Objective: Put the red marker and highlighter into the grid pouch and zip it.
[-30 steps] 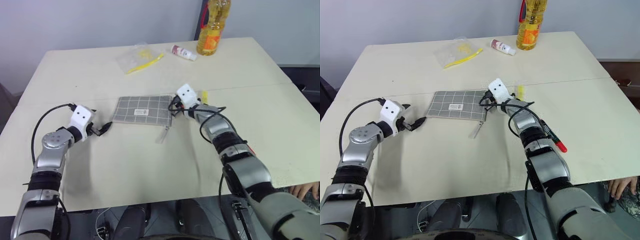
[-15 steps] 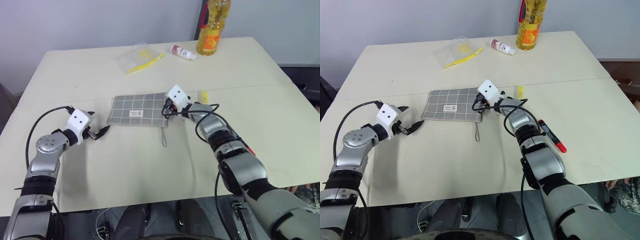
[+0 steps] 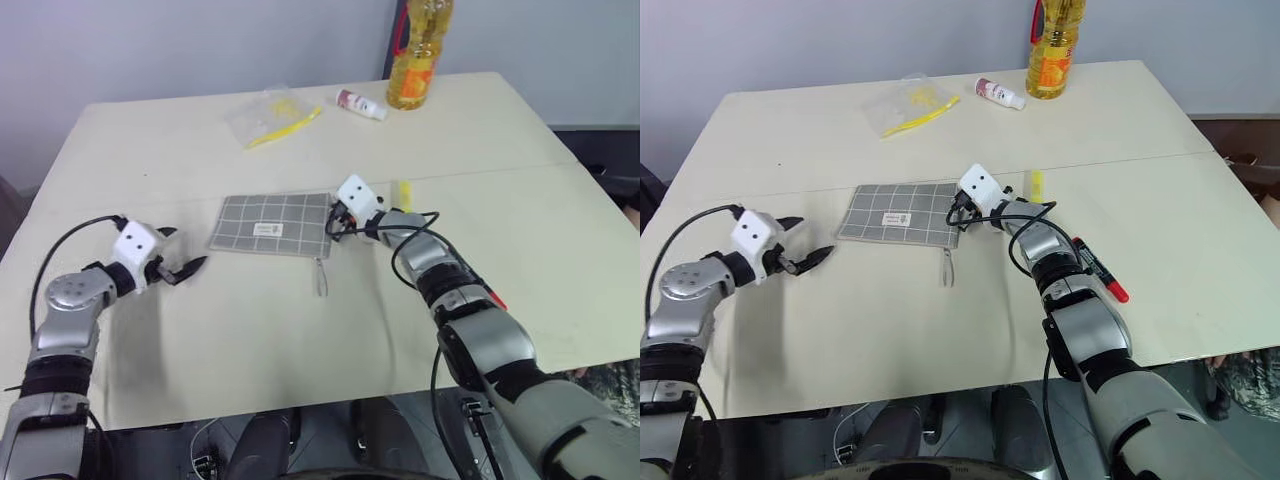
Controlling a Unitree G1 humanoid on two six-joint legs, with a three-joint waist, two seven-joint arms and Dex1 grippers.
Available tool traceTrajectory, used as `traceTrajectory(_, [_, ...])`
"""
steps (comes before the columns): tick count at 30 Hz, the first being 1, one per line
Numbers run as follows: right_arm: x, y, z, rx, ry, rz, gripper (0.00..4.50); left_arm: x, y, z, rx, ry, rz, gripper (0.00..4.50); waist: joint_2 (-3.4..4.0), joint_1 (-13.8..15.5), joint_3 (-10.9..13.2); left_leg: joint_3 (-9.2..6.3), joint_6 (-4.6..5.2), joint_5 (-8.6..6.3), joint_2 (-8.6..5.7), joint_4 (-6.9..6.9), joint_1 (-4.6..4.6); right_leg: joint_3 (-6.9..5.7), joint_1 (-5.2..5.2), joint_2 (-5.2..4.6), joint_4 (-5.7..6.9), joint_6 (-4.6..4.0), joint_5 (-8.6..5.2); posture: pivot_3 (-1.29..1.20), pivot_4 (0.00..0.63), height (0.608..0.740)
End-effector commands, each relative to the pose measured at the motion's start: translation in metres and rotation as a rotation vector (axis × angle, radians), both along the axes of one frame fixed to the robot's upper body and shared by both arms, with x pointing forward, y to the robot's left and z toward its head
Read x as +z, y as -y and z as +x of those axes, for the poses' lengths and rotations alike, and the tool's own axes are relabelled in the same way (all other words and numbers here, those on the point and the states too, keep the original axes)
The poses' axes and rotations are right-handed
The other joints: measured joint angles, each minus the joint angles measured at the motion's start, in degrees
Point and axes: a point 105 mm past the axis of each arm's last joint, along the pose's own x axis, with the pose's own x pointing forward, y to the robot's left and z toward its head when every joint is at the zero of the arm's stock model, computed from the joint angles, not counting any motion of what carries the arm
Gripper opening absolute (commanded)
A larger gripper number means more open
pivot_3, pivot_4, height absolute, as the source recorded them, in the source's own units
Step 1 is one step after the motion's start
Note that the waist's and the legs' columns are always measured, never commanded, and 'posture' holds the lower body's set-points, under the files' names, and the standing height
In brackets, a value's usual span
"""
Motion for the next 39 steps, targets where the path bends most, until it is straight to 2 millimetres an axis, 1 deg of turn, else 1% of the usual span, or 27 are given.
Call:
traceTrajectory(1, [0.011, -0.002, 0.002, 0.003, 0.038, 0.016, 0.03, 0.018, -0.018, 0.002, 0.060, 0.056, 0.063, 4.50, 0.00, 0.0, 0.0, 0.00, 0.00, 0.00, 0.00, 0.00, 0.00, 0.00, 0.00, 0.00, 0.00, 0.00, 0.00, 0.00, 0.150, 0.740])
traceTrajectory(3, [0.011, -0.003, 0.002, 0.004, 0.038, 0.016, 0.03, 0.014, -0.020, 0.007, 0.077, 0.054, 0.125, 4.50, 0.00, 0.1, 0.0, 0.00, 0.00, 0.00, 0.00, 0.00, 0.01, 0.00, 0.00, 0.00, 0.01, 0.00, 0.00, 0.00, 0.150, 0.740])
traceTrajectory(6, [0.010, -0.004, 0.002, 0.005, 0.036, 0.018, 0.03, 0.009, -0.012, 0.021, 0.085, 0.069, 0.172, 4.50, 0.00, 0.3, 0.0, 0.00, -0.01, 0.01, -0.02, 0.01, 0.01, -0.01, 0.03, 0.02, 0.01, 0.00, 0.00, 0.00, 0.150, 0.740])
traceTrajectory(9, [0.010, -0.005, 0.001, 0.010, 0.036, 0.019, 0.03, 0.002, 0.006, 0.035, 0.048, 0.075, 0.191, 4.50, -0.01, 0.5, 0.0, 0.00, -0.01, 0.02, -0.04, 0.02, 0.01, -0.02, 0.04, 0.01, 0.02, 0.01, 0.01, 0.00, 0.150, 0.740])
traceTrajectory(13, [0.011, -0.005, 0.001, 0.009, 0.040, 0.022, 0.03, -0.004, 0.023, 0.040, -0.036, 0.064, 0.218, 4.50, -0.02, 0.2, 0.0, 0.00, -0.03, 0.03, -0.04, 0.03, 0.02, -0.02, 0.01, 0.00, 0.10, 0.01, 0.01, 0.00, 0.150, 0.740])
traceTrajectory(15, [0.012, -0.002, 0.002, 0.001, 0.042, 0.024, 0.03, -0.005, 0.035, 0.039, -0.112, 0.060, 0.210, 4.50, -0.02, 0.1, 0.0, 0.00, -0.04, 0.04, -0.04, 0.02, 0.02, -0.01, -0.01, 0.00, 0.15, 0.01, 0.01, 0.00, 0.150, 0.740])
traceTrajectory(17, [0.012, 0.000, 0.002, -0.005, 0.043, 0.023, 0.03, -0.003, 0.043, 0.036, -0.167, 0.062, 0.181, 4.50, -0.02, 0.0, 0.0, 0.00, -0.04, 0.05, -0.04, 0.02, 0.02, -0.02, -0.02, 0.00, 0.16, 0.01, 0.01, 0.00, 0.150, 0.740])
traceTrajectory(19, [0.012, 0.002, 0.002, -0.008, 0.043, 0.021, 0.03, -0.001, 0.046, 0.034, -0.197, 0.062, 0.162, 4.50, -0.01, 0.0, 0.0, 0.00, -0.04, 0.05, -0.04, 0.02, 0.02, -0.01, -0.02, 0.00, 0.16, 0.01, 0.01, 0.00, 0.150, 0.740])
traceTrajectory(22, [0.012, 0.008, 0.003, -0.015, 0.042, 0.015, 0.03, 0.004, 0.056, 0.027, -0.273, 0.062, 0.132, 4.50, -0.01, 0.0, 0.0, 0.00, -0.04, 0.05, -0.04, 0.02, 0.02, -0.01, -0.02, 0.00, 0.16, 0.01, 0.01, 0.00, 0.150, 0.740])
traceTrajectory(26, [0.011, 0.011, 0.003, -0.003, 0.033, 0.001, 0.03, 0.006, 0.065, 0.017, -0.342, 0.057, 0.137, 4.50, -0.01, 0.0, 0.0, 0.00, -0.04, 0.05, -0.04, 0.02, 0.01, -0.01, -0.02, 0.00, 0.16, 0.01, 0.01, 0.00, 0.150, 0.740])
traceTrajectory(29, [0.009, 0.013, 0.002, 0.002, 0.027, -0.009, 0.03, 0.005, 0.065, 0.009, -0.361, 0.048, 0.156, 4.50, -0.01, 0.0, 0.0, 0.00, -0.04, 0.05, -0.02, 0.02, 0.02, 0.00, -0.02, 0.01, 0.17, 0.00, 0.01, 0.00, 0.150, 0.740])
traceTrajectory(33, [0.007, 0.015, 0.002, 0.006, 0.013, -0.030, 0.03, 0.002, 0.055, -0.002, -0.359, 0.042, 0.204, 4.50, -0.01, -0.2, 0.0, 0.01, -0.05, 0.05, 0.00, 0.01, 0.02, 0.01, -0.08, 0.02, 0.22, -0.01, 0.00, 0.00, 0.150, 0.740])
traceTrajectory(39, [0.002, 0.015, 0.001, 0.010, -0.008, -0.045, 0.03, 0.008, 0.054, -0.007, -0.385, 0.131, 0.325, 4.50, -0.01, 0.0, 0.0, 0.00, -0.08, 0.07, 0.00, 0.02, 0.03, 0.02, -0.07, 0.02, 0.25, -0.02, 0.00, 0.00, 0.150, 0.740])
